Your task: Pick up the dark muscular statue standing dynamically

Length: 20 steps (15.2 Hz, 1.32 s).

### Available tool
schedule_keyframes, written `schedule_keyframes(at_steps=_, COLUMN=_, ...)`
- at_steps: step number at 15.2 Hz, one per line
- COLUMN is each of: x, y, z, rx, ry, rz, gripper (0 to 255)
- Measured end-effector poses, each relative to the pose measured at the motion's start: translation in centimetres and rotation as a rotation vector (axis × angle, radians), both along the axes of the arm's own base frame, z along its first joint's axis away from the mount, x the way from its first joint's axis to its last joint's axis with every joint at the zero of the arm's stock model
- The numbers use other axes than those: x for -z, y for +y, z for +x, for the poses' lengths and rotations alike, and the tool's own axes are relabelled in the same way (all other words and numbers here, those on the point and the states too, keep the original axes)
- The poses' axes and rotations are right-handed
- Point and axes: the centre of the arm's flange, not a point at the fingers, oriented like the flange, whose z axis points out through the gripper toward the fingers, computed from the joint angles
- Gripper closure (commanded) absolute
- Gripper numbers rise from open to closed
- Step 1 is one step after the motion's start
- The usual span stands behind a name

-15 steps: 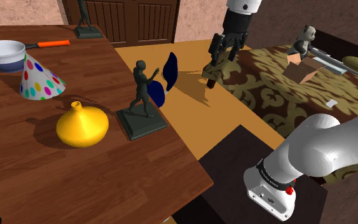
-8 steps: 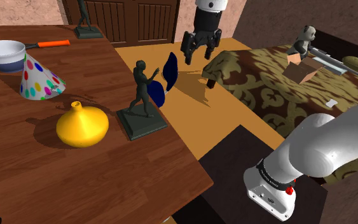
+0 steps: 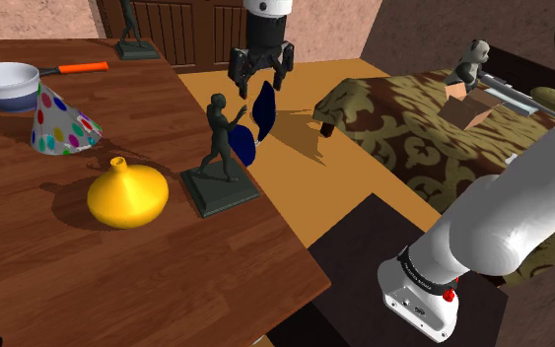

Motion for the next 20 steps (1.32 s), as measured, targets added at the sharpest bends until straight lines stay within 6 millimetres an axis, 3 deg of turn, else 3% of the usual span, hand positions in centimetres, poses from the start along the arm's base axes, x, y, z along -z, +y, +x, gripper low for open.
schedule_keyframes(at_steps=6, x=1.1, y=6.3, z=5.4, rx=0.0, ry=-0.003, rz=-0.004, gripper=0)
schedule_keyframes(at_steps=15, x=5.1, y=7.1, z=6.2, rx=0.002, ry=-0.003, rz=-0.005, gripper=0)
schedule_keyframes(at_steps=16, x=5.3, y=7.1, z=6.2, rx=0.001, ry=-0.003, rz=-0.005, gripper=255)
schedule_keyframes(at_steps=20, x=5.3, y=7.0, z=6.2, rx=0.002, ry=-0.006, rz=-0.004, gripper=255)
